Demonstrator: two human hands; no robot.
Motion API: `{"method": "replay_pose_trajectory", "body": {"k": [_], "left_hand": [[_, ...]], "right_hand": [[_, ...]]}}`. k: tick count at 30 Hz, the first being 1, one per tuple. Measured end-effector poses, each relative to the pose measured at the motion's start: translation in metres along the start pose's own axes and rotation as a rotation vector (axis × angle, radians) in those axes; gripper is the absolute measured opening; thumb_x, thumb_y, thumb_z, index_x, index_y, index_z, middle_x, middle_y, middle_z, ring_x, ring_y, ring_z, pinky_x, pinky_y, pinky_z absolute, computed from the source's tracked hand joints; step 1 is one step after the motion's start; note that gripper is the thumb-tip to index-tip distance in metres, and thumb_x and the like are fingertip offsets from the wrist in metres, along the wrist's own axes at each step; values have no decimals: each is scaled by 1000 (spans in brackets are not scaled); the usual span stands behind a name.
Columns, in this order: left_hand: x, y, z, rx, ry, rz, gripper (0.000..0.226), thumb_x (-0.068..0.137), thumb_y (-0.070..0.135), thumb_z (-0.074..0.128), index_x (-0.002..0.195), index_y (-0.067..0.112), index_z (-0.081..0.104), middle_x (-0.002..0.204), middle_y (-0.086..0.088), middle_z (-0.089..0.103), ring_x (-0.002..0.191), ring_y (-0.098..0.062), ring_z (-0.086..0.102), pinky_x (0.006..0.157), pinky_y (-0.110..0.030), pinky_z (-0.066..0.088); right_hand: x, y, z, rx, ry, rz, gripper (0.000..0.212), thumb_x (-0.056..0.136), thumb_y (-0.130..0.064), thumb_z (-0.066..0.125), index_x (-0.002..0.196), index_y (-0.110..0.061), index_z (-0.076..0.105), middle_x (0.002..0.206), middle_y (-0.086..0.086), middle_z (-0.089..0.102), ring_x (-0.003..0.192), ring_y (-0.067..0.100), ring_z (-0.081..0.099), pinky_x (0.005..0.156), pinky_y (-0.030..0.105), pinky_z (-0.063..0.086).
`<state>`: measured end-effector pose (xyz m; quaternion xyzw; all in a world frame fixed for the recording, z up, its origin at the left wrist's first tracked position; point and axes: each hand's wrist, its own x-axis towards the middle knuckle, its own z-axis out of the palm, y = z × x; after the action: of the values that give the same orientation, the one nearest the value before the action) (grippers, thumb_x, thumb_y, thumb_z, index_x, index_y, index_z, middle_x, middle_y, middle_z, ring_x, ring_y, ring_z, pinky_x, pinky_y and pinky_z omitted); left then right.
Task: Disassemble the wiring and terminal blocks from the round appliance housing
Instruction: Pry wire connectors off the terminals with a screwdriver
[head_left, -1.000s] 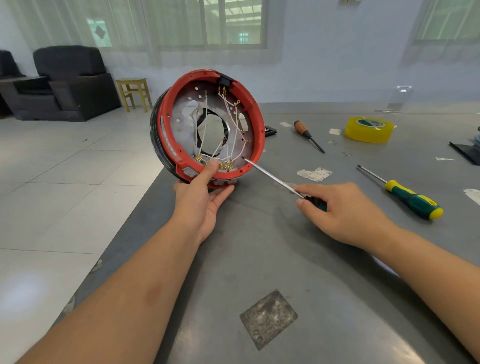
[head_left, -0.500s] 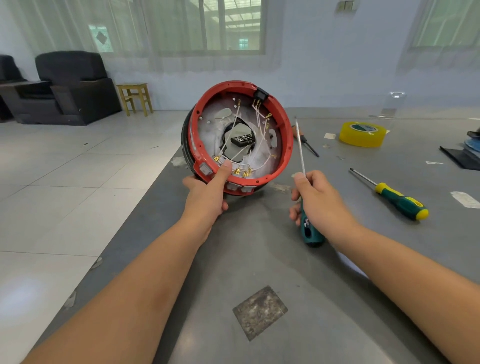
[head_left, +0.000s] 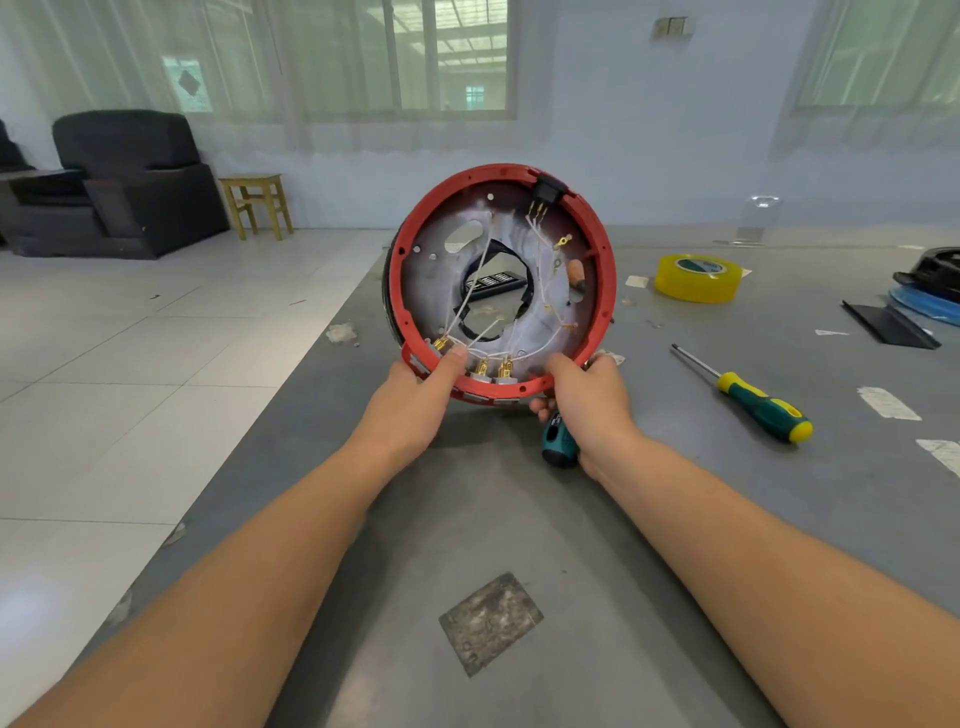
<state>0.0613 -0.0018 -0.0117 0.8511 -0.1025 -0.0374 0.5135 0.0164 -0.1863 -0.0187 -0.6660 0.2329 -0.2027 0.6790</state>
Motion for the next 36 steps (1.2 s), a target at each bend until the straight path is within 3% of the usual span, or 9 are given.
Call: {"method": "replay_pose_trajectory", "body": {"k": [3, 4, 11, 14, 16, 18, 22, 28, 36], "left_hand": [[6, 0, -11, 195, 56, -2, 87, 82, 97, 15, 79, 23, 61, 85, -4, 64, 85, -24, 61, 78, -40, 43], [9, -1, -14, 232, 82, -21, 89, 84, 96, 11, 73, 22, 59, 80, -4, 62, 81, -24, 60, 77, -40, 41], [21, -7, -20, 211, 193, -80, 64, 102, 62, 28, 79, 13, 63, 87, -13, 64, 85, -33, 58, 77, -40, 42], [24, -5, -24, 93, 112, -130, 46, 97, 48, 37, 71, 13, 51, 68, -10, 58, 56, -25, 48, 60, -33, 39], [24, -5, -24, -61, 0, -208, 34, 99, 42, 38, 82, 14, 47, 57, -7, 51, 39, -16, 35, 47, -24, 31], [21, -5, -24, -214, -103, -264, 27, 101, 39, 40, 94, 14, 47, 54, -7, 52, 36, -13, 29, 40, -20, 23], [18, -5, -22, -291, -164, -254, 47, 103, 57, 47, 108, 11, 60, 61, -14, 64, 38, -13, 40, 36, -18, 25], [11, -9, -23, -319, -164, -142, 89, 81, 91, 49, 110, 9, 68, 79, -23, 76, 49, -18, 55, 40, -20, 35], [2, -18, -24, -114, -156, 57, 85, 66, 96, 52, 97, 19, 72, 66, -11, 74, 42, -10, 49, 46, -19, 41]], "right_hand": [[0, 3, 0, -3, 7, -45, 27, 90, -15, 54, 113, -1, 54, 73, 15, 73, 48, 17, 63, 45, 26, 48], [1, 3, -1, -21, 7, -55, 25, 89, -15, 54, 111, -3, 53, 71, 14, 73, 48, 17, 64, 45, 25, 48], [7, 1, 4, -94, -59, -116, 19, 86, -19, 58, 101, -12, 51, 67, 7, 70, 46, 17, 63, 44, 25, 48], [11, 0, 1, -60, -108, -100, 24, 88, -26, 65, 103, -11, 53, 70, 5, 65, 48, 16, 61, 46, 27, 51], [13, 1, -1, -35, -128, -88, 29, 91, -32, 68, 104, -10, 53, 65, 2, 64, 50, 16, 60, 47, 28, 51], [14, 1, -1, -19, -135, -81, 37, 92, -43, 69, 103, -11, 54, 60, -1, 64, 51, 16, 60, 47, 28, 51], [14, 1, -1, -10, -127, -71, 49, 90, -60, 66, 102, -13, 56, 59, -2, 63, 52, 16, 60, 48, 28, 51], [13, 1, -2, -11, -118, -69, 56, 88, -63, 66, 104, -10, 58, 61, 0, 64, 52, 14, 60, 48, 27, 51], [13, 2, -5, 18, -129, -99, 44, 94, -58, 62, 98, -14, 59, 57, -3, 59, 51, 14, 58, 45, 27, 49]]}}
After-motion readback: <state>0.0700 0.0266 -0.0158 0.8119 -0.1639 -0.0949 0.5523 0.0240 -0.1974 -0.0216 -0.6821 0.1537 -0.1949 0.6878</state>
